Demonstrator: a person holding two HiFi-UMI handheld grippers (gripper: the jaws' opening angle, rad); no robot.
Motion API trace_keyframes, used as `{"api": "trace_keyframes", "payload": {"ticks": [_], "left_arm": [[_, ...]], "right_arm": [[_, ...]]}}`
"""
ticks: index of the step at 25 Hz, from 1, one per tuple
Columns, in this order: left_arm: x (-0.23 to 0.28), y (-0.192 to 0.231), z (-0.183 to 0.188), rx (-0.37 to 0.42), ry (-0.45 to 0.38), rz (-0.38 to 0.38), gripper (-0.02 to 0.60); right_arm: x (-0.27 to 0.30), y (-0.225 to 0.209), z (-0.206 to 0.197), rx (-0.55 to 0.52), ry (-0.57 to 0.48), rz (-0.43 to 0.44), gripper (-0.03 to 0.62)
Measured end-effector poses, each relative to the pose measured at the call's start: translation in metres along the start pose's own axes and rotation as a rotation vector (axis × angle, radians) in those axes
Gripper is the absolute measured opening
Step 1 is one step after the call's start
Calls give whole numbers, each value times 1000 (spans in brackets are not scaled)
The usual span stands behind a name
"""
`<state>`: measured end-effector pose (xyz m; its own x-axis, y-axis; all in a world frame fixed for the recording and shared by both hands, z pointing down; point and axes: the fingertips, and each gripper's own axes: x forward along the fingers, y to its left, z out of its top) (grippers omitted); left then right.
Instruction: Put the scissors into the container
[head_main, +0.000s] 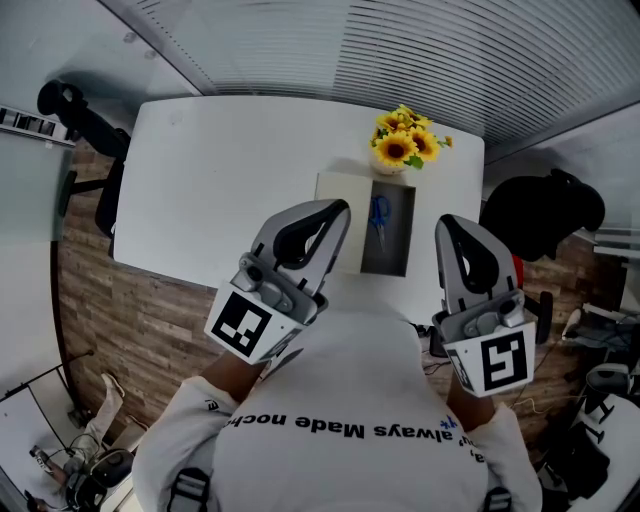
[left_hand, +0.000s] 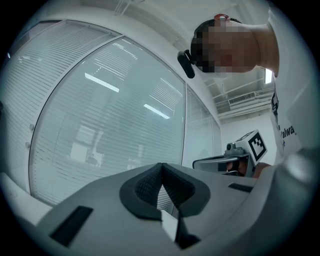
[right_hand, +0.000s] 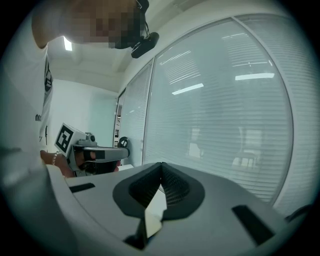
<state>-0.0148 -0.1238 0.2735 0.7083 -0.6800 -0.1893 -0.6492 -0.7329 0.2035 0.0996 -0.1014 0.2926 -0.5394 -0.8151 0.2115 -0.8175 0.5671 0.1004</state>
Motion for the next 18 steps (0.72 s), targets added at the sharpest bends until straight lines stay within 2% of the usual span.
{"api": "trace_keyframes", "payload": {"ticks": [18], "left_arm": [[-2,2,-3,-5,16,8,18]], "right_arm": [[2,0,0,-3,4,2,6]]}}
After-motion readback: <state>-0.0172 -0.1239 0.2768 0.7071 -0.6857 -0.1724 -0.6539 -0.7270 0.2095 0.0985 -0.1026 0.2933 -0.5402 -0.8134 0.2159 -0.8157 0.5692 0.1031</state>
